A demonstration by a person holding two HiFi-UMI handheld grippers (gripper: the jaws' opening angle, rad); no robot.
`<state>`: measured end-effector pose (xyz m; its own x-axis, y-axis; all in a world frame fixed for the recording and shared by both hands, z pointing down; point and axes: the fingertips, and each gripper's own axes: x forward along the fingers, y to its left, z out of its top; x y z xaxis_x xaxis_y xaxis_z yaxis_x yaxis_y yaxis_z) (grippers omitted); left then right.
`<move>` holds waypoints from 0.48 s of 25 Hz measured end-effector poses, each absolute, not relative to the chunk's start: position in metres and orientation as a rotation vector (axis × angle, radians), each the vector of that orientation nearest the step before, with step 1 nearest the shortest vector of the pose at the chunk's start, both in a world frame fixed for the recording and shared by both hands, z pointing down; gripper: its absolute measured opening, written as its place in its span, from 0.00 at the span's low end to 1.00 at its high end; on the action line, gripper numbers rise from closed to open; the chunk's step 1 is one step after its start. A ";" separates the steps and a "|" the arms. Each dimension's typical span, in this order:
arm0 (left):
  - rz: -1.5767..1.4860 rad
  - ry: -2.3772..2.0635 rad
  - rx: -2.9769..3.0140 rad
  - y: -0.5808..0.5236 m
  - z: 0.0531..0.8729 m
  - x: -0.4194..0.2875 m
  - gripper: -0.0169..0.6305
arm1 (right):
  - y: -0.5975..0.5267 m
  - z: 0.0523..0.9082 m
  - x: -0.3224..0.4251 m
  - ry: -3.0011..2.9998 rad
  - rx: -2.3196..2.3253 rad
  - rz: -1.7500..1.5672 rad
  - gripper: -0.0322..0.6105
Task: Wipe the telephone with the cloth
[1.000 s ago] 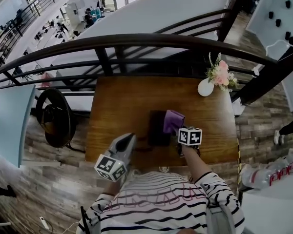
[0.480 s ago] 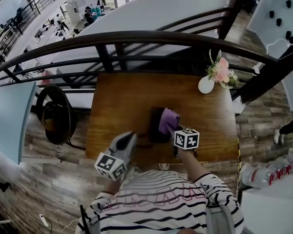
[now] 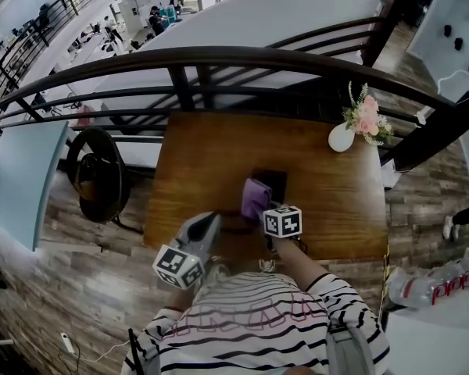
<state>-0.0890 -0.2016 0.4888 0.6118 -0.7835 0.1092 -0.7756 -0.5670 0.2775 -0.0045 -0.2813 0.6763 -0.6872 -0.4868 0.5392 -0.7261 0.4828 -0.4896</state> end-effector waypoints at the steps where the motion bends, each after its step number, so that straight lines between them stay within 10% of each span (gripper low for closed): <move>1: -0.036 -1.263 2.542 -0.201 0.490 -0.088 0.03 | -0.282 0.678 -0.002 -2.397 1.029 1.025 0.13; 12: -0.029 -1.125 2.589 -0.212 0.496 -0.051 0.03 | -0.280 0.692 0.080 -2.289 1.209 1.055 0.13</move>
